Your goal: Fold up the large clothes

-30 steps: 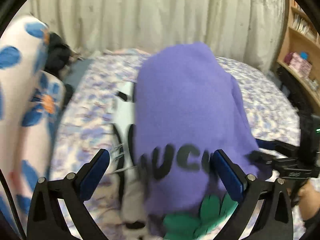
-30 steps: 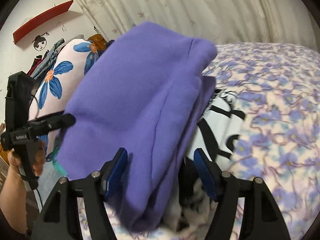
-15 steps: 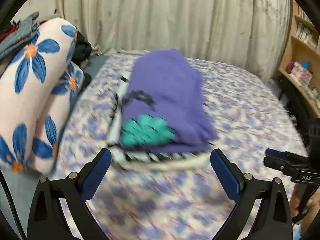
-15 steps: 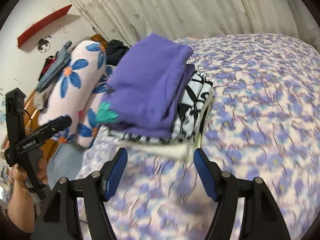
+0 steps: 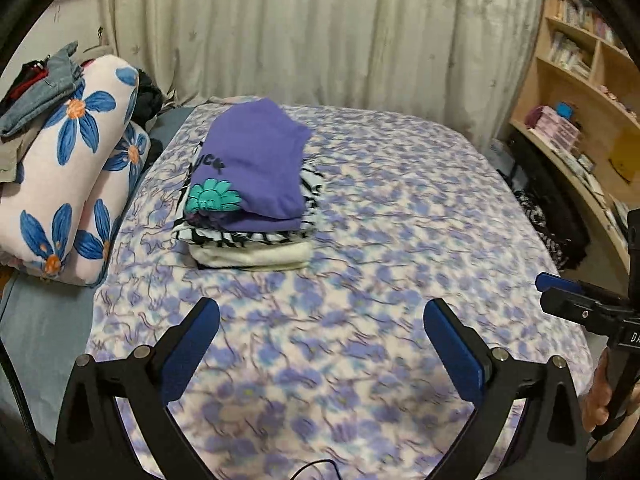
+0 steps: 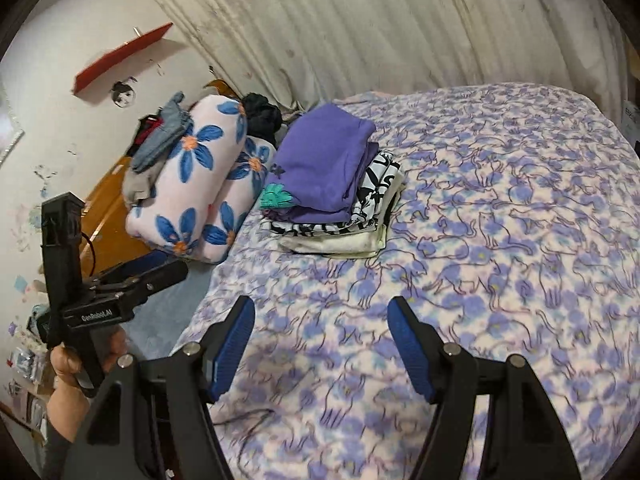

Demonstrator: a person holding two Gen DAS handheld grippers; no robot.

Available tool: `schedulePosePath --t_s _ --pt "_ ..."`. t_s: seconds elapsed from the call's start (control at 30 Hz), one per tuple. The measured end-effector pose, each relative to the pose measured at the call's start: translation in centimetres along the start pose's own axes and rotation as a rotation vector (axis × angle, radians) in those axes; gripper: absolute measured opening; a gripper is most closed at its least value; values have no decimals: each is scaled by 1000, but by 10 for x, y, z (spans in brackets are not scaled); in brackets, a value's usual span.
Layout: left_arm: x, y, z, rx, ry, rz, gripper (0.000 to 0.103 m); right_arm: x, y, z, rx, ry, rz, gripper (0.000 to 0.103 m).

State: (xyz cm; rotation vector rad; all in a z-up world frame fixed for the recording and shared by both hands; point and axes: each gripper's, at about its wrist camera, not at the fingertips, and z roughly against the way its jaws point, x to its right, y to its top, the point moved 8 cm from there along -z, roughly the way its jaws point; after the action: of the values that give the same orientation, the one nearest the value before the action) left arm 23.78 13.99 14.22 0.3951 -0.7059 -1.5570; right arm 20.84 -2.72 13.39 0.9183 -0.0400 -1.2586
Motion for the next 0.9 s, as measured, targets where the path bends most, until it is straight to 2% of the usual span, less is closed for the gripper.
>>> schedulePosePath --t_s 0.2,0.33,0.47,0.57,0.7,0.8,0.87,0.9 --pt "51 -40 43 13 -16 -32 102 0 -32 55 25 -10 14 69" --pt "76 -79 51 31 -21 -12 102 9 -68 70 44 -78 52 69" --pt "89 -118 40 61 21 -6 102 24 -105 67 74 -176 71 69" --pt "98 -153 23 65 93 -15 102 40 -137 59 82 -254 57 70" --pt "107 -187 -1 39 79 27 102 59 -175 43 72 -339 34 70" --pt "111 -205 -16 18 79 42 102 73 -198 33 64 -349 -31 72" --pt "112 -217 -24 13 99 39 102 78 -208 29 81 -340 -60 83" --pt "112 -220 -26 12 105 38 102 80 -212 28 92 -348 -65 84"
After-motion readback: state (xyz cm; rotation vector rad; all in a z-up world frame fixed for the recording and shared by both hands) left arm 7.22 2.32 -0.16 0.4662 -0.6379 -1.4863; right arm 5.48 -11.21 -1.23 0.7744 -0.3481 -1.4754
